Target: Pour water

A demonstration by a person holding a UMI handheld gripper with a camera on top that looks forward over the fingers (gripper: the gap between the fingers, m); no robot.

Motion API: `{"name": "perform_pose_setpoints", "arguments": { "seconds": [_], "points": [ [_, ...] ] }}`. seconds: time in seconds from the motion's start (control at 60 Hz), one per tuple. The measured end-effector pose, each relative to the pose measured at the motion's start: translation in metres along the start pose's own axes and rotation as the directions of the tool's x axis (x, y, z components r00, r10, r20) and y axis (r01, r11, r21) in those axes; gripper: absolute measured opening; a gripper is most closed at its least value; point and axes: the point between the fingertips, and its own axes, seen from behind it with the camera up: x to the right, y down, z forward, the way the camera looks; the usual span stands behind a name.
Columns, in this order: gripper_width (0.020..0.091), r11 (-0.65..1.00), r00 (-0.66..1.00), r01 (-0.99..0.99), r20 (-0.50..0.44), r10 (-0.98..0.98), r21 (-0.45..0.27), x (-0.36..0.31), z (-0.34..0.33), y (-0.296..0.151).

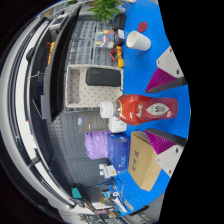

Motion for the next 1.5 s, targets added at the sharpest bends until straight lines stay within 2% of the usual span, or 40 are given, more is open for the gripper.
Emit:
{"name": "perform_pose_setpoints", "arguments": {
  "seconds": [0.083,0.133,0.183,0.2,0.217,0.233,0.267,0.283,0.467,0.683,0.917,1.017,1.167,1.25,1.5],
  "points": [
    [0.0712,1.000,1.000,-0.004,-0.013,0.004,0.006,0.004,0.017,-0.001],
    [0.0681,1.000,1.000,-0.008,-0.018,0.009,0.018,0.006,0.027,-0.001],
    [0.0613,1.000,1.000,-0.013,-0.026,0.014,0.021,0.009,0.036,0.002],
    [0.0578,1.000,0.999,-0.014,-0.031,0.014,0.016,0.010,0.038,0.004],
    [0.0508,1.000,0.999,-0.014,-0.030,0.014,0.007,0.010,0.042,0.005],
    [0.0490,1.000,1.000,-0.017,-0.024,0.017,0.016,0.009,0.044,0.007],
    [0.0501,0.999,0.999,-0.017,-0.029,0.019,0.040,0.010,0.046,0.004],
    [0.0439,0.999,0.999,-0.016,-0.036,0.018,0.045,0.011,0.047,0.003],
    [0.0267,0.997,1.000,-0.003,-0.020,0.004,0.082,0.010,0.049,-0.001],
    [0.0268,0.990,0.995,-0.104,0.017,0.103,0.091,0.018,0.046,-0.001],
    [0.0267,0.869,0.869,-0.493,0.078,0.489,0.044,0.057,0.054,-0.023],
    [0.0267,0.743,0.742,-0.669,0.086,0.665,0.029,0.081,0.059,-0.038],
    [0.0266,0.450,0.447,-0.893,0.145,0.883,0.011,0.121,0.071,-0.066],
    [0.0266,0.307,0.304,-0.952,0.155,0.940,0.010,0.140,0.073,-0.076],
    [0.0264,-0.118,-0.130,-0.990,0.174,0.976,-0.081,0.164,0.082,-0.086]
  ]
}}
